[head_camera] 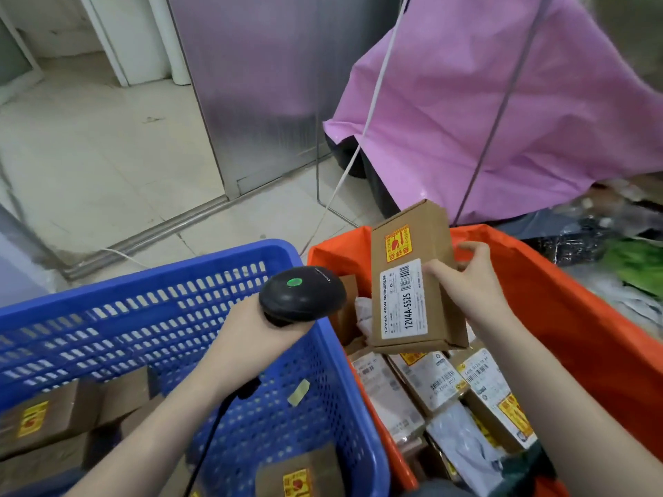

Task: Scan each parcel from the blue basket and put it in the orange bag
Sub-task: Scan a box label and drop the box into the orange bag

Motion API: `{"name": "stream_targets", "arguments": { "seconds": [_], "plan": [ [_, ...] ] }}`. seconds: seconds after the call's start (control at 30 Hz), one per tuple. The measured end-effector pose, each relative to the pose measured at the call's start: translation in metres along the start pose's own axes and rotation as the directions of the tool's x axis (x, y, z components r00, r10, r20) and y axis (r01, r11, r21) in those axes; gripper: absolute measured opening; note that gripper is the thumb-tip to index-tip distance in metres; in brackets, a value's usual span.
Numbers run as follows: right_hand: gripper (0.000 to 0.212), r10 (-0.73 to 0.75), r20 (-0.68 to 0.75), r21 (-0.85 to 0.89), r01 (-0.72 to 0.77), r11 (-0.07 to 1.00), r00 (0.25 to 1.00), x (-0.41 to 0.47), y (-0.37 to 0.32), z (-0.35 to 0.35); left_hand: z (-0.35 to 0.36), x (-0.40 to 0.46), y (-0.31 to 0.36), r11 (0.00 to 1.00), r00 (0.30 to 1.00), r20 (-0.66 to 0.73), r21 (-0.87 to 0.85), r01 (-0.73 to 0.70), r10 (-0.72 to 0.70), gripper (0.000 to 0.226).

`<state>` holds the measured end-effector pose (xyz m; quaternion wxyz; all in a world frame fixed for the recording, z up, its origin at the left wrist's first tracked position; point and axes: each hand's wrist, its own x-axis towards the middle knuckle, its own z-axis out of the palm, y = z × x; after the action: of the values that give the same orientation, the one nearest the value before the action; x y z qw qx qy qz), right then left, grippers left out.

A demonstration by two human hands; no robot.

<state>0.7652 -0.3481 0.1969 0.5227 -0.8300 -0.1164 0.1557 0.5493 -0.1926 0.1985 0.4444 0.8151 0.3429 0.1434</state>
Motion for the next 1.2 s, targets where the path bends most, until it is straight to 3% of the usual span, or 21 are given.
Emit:
{"name": "stream_targets", "arguments": {
  "seconds": [0.2,0.4,0.67,0.83,1.0,1.2],
  "plan": [
    [0.052,0.344,0.088,0.232,-0.355,0.906,0.935,-0.003,0.060,-0.005,0.030,0.013,0.002,1.000,0.997,0.072,0.011,0.000,-0.001,0.035],
    [0.049,0.384,0.218,0.196,-0.426,0.884,0.897,-0.014,0.112,0.002,0.044,0.012,-0.002,0.999,0.998,0.067,0.046,0.004,-0.007,0.027],
    [0.036,0.223,0.349,-0.074,-0.210,0.975,0.910,-0.009,0.120,0.011,0.044,0.008,-0.016,0.995,0.998,0.062,0.102,0.008,-0.014,0.013],
    [0.031,0.072,0.406,-0.300,0.058,0.952,0.911,-0.017,0.115,0.025,0.040,0.007,-0.020,0.994,0.997,0.075,0.102,0.025,-0.032,0.017],
    [0.048,0.091,0.317,-0.379,0.038,0.925,0.944,-0.019,0.100,0.027,0.028,0.004,-0.022,0.996,0.997,0.071,0.085,0.025,-0.031,0.027],
    [0.046,-0.180,0.322,-0.303,0.281,0.911,0.930,-0.032,0.026,0.045,-0.015,-0.013,-0.028,1.000,0.999,0.030,0.020,0.022,-0.022,0.013]
  ]
}}
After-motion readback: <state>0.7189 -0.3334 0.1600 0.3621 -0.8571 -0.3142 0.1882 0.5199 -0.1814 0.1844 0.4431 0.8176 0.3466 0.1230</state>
